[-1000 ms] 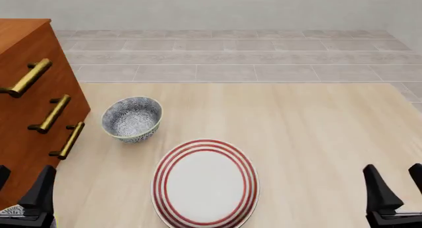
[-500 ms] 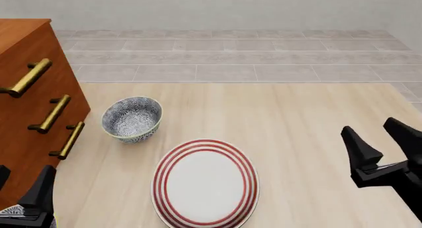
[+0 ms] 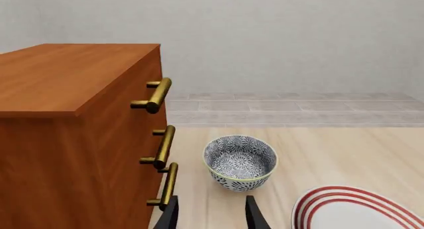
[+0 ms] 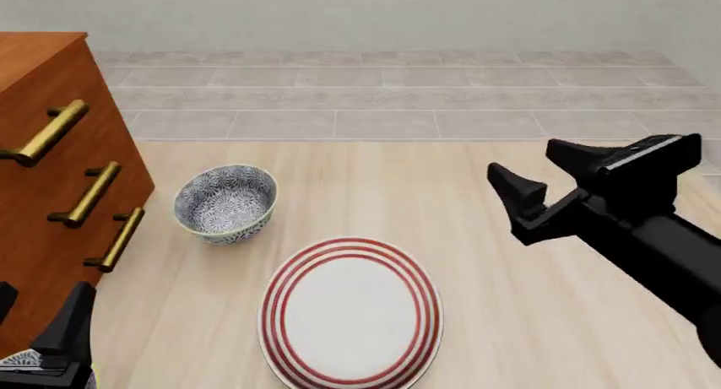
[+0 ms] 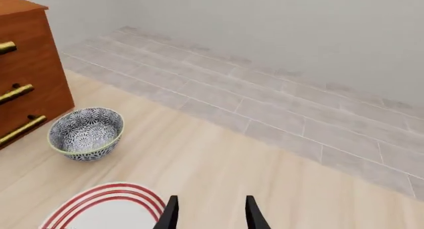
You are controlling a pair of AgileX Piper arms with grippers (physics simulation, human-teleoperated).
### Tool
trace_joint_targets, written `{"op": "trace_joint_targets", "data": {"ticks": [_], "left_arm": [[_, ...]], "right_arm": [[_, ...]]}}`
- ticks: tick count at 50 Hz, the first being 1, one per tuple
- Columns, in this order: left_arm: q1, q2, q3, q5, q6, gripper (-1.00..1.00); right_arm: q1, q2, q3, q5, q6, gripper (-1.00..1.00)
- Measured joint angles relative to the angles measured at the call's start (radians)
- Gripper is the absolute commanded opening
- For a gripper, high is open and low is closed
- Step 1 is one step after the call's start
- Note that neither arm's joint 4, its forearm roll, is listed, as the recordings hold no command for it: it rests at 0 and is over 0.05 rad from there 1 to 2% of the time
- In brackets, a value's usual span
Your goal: Pick up the bowl and put it in the front on the plate.
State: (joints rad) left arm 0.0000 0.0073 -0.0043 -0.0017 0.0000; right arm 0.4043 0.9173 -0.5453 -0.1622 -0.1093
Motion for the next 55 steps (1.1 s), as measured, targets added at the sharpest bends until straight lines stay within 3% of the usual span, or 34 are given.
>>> {"op": "trace_joint_targets", "data": {"ticks": [17,55], "left_arm": [[0.000,0.000,0.000,0.000,0.000,1.00],[0.000,0.000,0.000,0.000,0.000,1.00]], "right_arm": [[0.117,0.238,-0.211,0.061,0.031,1.00],[0.259,0.678,-0.634,0.188,0.100,1.00]]}}
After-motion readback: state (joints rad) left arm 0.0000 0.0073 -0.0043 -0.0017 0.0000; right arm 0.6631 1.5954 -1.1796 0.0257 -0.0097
